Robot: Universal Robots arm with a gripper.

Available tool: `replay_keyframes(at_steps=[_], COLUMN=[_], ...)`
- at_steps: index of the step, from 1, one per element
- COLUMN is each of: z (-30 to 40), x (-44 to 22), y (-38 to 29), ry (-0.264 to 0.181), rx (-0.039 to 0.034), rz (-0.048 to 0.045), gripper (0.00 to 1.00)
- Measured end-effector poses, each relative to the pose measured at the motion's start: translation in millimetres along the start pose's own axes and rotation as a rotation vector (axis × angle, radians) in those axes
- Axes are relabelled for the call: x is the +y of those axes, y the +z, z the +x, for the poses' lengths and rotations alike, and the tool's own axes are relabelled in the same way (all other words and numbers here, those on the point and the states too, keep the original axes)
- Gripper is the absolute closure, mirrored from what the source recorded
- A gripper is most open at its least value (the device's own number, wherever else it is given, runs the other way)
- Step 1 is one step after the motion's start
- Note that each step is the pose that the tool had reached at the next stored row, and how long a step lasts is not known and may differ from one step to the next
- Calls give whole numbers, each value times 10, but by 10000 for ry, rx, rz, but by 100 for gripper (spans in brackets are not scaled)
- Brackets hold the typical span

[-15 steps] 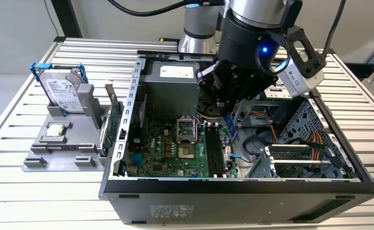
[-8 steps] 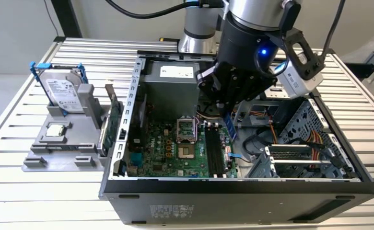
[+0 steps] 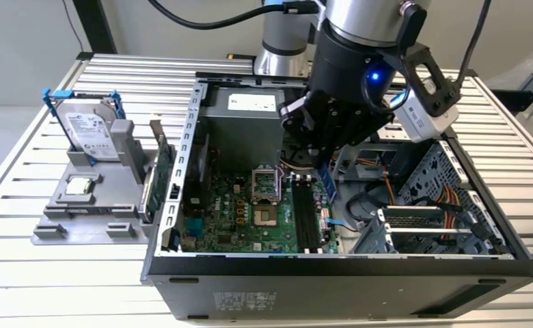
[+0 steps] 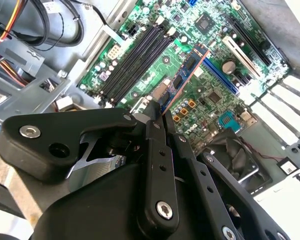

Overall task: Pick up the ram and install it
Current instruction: 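Insert the ram into the slot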

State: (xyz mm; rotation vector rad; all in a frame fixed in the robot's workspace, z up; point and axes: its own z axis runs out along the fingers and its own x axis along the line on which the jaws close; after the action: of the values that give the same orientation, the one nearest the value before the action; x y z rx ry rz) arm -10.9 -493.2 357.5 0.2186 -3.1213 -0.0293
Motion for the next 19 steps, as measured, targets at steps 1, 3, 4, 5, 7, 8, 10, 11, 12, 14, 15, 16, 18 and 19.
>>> replay_keyframes(at_steps=[1,3,4,5,7,8,10,11,12,14,15,16,18,19], z=[0,0,0,0,0,0,0,0,0,-1,-1,-1,-1,-1], x=[0,0,0,0,0,0,0,0,0,0,0,0,0,0], y=[2,5,6,9,13,16,22,25,28,35,38,41,46,49], ry=[0,1,0,0,0,0,0,0,0,0,0,0,0,1], rx=[0,0,0,0,1,1,2,2,2,3,3,3,4,4], rz=[0,0,0,0,7,10,13,15,17,20,21,23,28,30], gripper=[100,100,100,100,100,100,100,100,100,100,100,100,100,100])
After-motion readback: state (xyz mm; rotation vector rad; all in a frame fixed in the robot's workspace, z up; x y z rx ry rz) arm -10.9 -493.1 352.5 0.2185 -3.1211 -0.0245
